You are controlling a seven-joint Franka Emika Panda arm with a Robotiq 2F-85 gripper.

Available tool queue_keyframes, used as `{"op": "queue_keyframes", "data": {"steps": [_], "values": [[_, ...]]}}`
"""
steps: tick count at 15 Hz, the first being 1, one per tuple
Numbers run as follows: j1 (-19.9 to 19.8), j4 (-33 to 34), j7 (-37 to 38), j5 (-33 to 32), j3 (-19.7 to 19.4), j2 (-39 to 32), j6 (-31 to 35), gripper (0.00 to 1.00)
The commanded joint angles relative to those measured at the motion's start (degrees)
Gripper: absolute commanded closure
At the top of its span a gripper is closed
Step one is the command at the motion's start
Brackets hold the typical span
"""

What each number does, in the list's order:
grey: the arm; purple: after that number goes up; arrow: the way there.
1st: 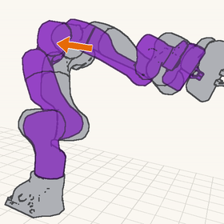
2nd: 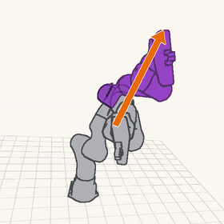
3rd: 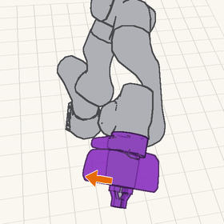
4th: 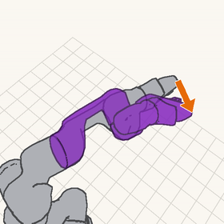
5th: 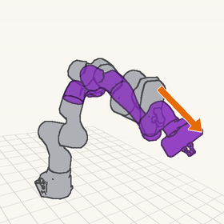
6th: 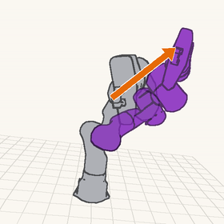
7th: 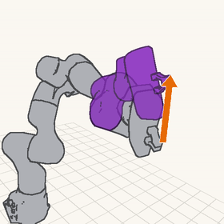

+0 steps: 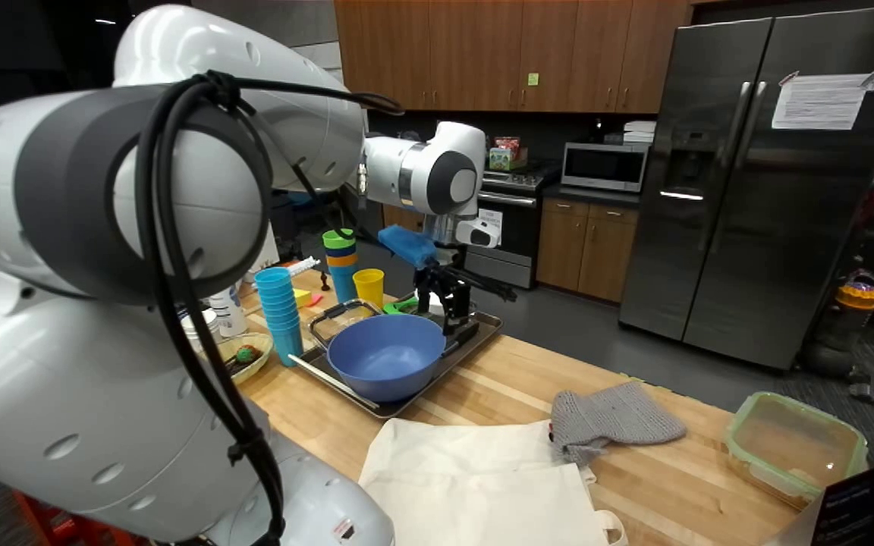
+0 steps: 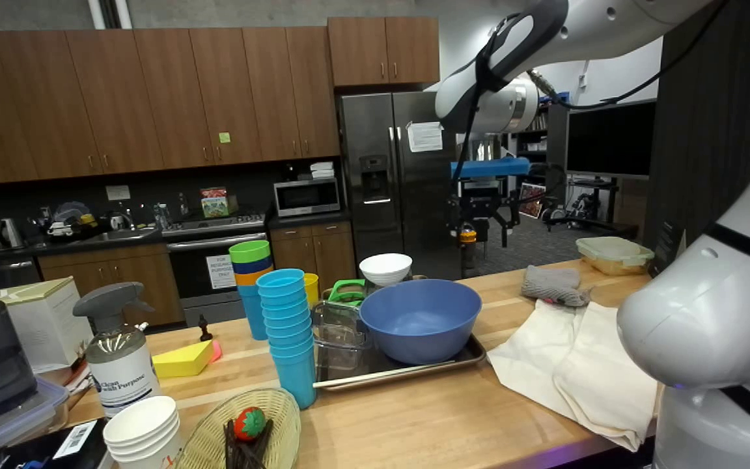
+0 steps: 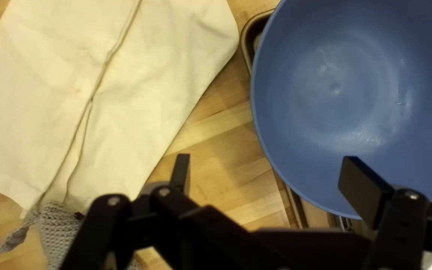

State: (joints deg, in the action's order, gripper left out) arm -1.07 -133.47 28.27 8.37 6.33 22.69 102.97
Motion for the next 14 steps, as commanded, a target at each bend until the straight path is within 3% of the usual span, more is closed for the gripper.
{"op": "queue_keyframes", "data": {"steps": [1, 3, 8, 14], "values": [[0.04, 0.47, -3.22, -2.27, -0.09, 0.03, 0.01, 0.0], [-0.31, -0.11, -3.25, -4.09, 0.08, 0.46, 1.51, 0.0], [-1.47, -2.01, 4.72, -4.56, 0.76, 1.03, 10.83, 0.0], [-1.47, -3.45, 15.13, -3.75, 1.42, 0.94, 17.3, 0.0]]}}
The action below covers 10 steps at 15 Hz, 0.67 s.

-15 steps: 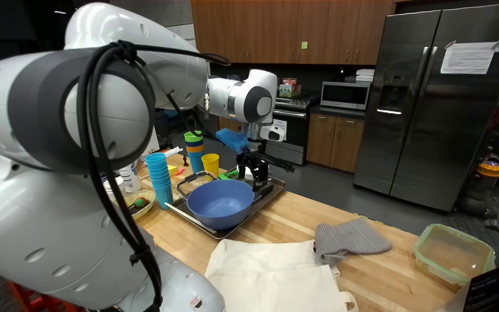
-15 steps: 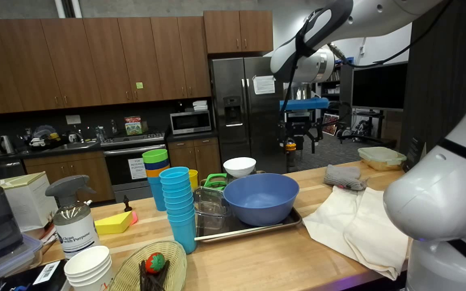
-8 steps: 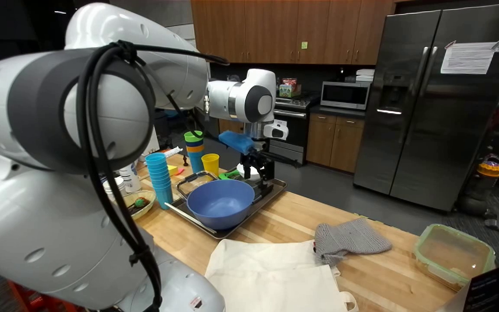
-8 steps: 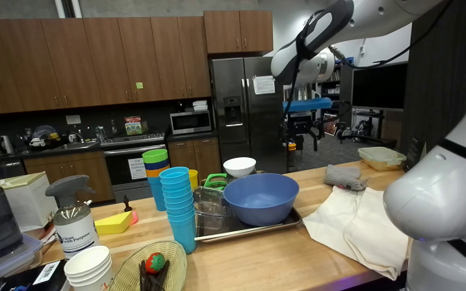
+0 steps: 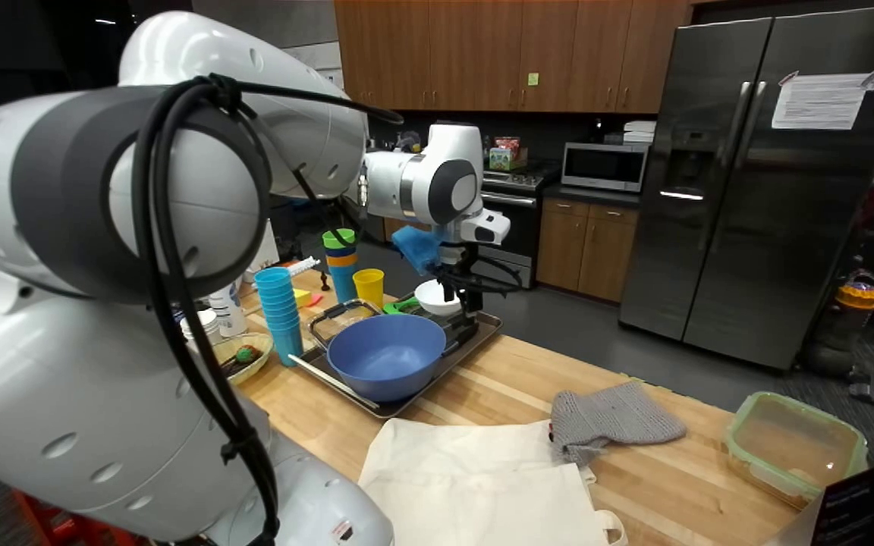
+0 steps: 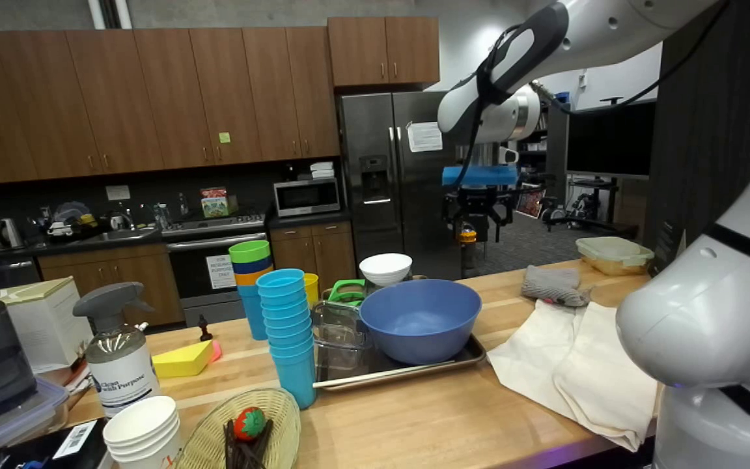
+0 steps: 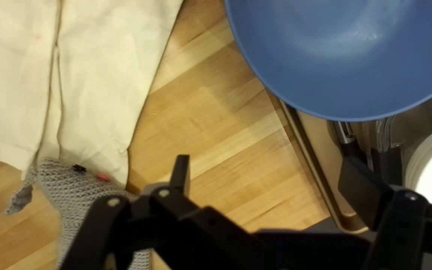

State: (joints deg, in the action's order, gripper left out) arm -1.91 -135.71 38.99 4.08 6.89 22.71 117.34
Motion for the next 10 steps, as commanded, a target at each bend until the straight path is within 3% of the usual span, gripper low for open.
{"op": "queue_keyframes", "data": {"steps": [1, 6, 10], "values": [[-0.53, -1.32, 5.55, 0.57, 0.92, 0.83, 3.84, 0.0], [0.23, -1.67, 5.59, -0.11, 1.05, 0.52, 7.02, 0.0], [2.01, -2.28, -2.35, 1.24, -0.16, 0.75, 8.23, 0.0]]}}
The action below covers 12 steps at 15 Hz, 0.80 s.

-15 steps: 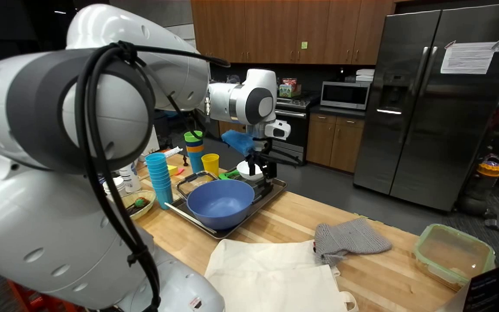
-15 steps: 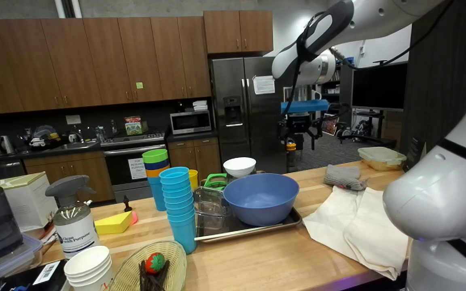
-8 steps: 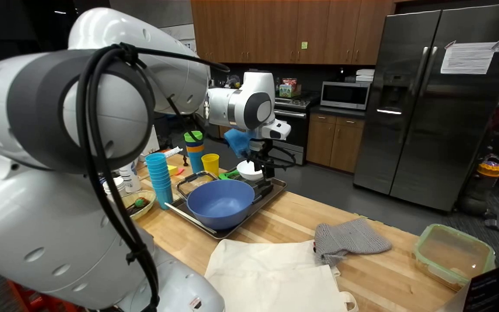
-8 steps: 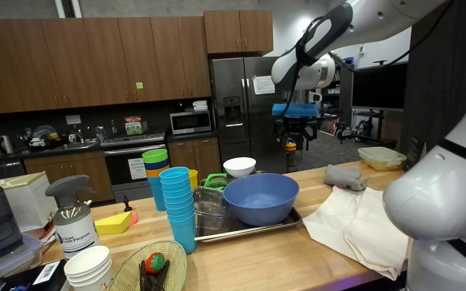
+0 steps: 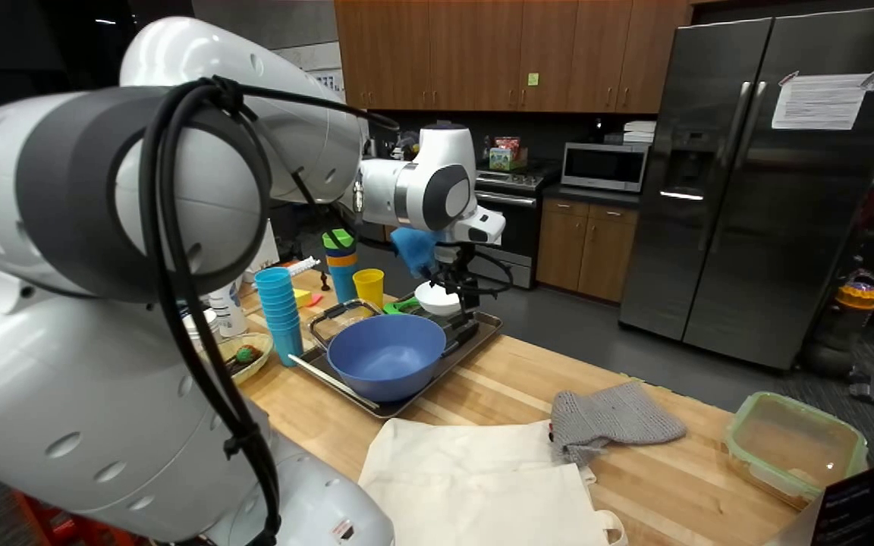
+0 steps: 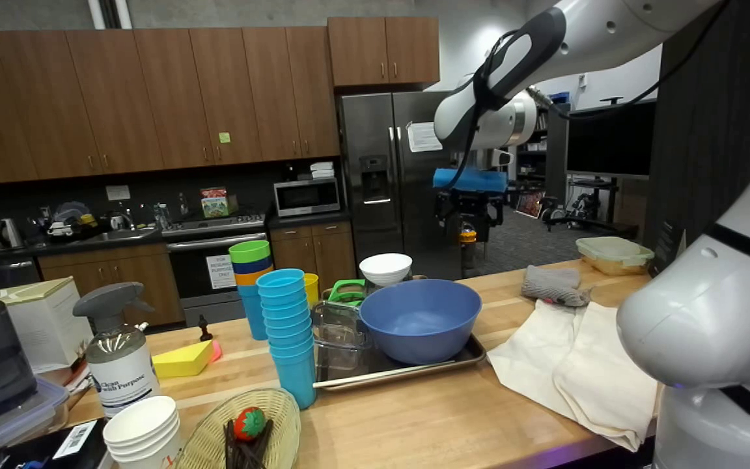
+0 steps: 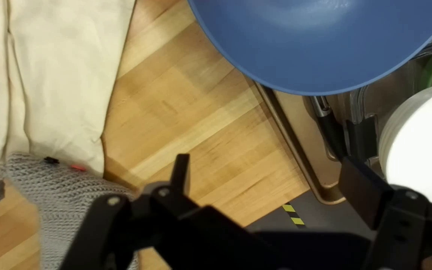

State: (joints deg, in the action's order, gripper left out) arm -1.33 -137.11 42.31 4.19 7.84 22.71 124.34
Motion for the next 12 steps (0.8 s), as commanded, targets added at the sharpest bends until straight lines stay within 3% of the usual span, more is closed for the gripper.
{"op": "queue_keyframes", "data": {"steps": [1, 12], "values": [[2.07, -0.78, -9.56, 1.66, -1.66, 0.75, 0.06, 0.0], [2.46, 0.76, -42.42, -6.83, -3.98, 0.0, -10.06, 0.0]]}}
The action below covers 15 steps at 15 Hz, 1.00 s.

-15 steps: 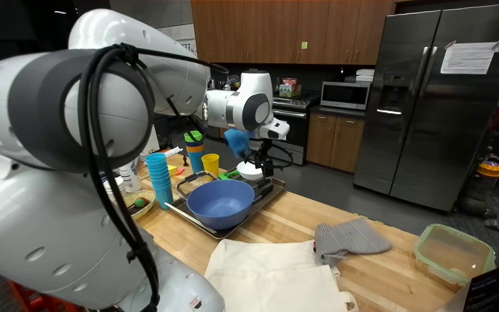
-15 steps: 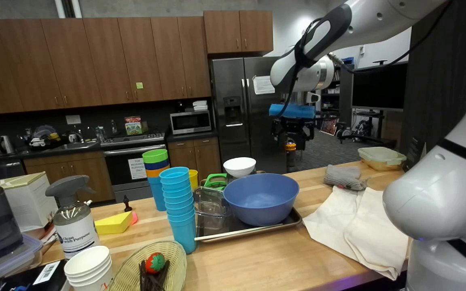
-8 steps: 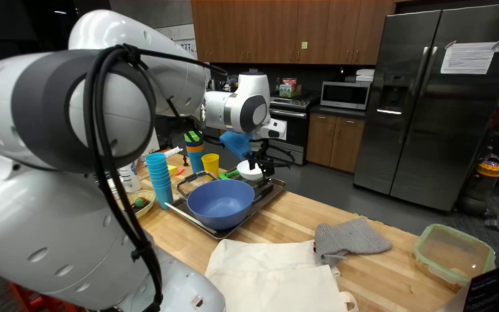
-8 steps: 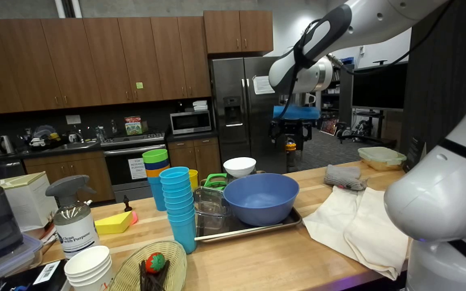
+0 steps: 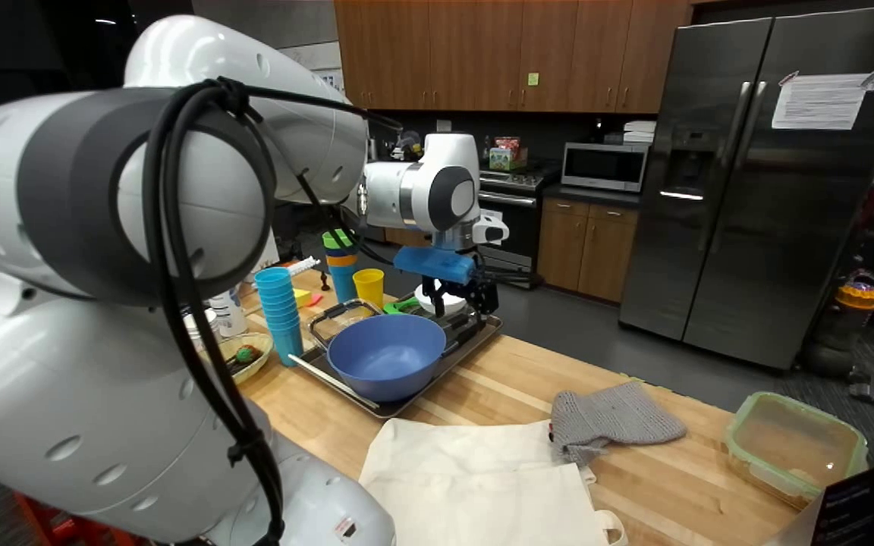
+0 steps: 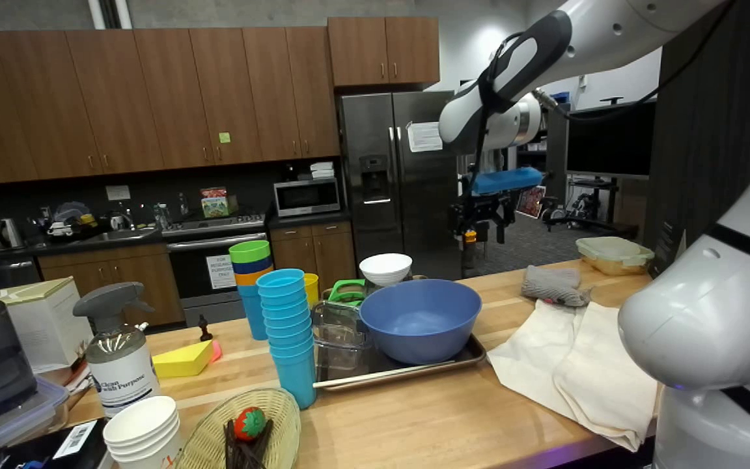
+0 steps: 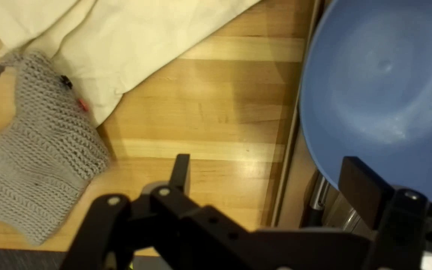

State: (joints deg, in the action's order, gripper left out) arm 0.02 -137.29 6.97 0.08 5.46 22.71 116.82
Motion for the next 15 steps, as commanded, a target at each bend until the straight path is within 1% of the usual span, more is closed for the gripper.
{"op": "queue_keyframes", "data": {"steps": [1, 3, 5, 7, 15], "values": [[1.19, 1.14, -9.72, -3.78, -1.82, -0.09, -3.5, 0.0], [1.2, 1.41, -14.2, -6.59, -2.05, -0.11, -5.01, 0.0], [1.25, 1.11, -15.87, -7.45, -2.4, 0.28, -4.76, 0.0], [1.19, 0.4, -13.99, -6.57, -2.21, -0.05, -3.53, 0.0], [1.24, 0.4, -14.7, -6.59, -2.34, -0.04, -3.53, 0.0]]}}
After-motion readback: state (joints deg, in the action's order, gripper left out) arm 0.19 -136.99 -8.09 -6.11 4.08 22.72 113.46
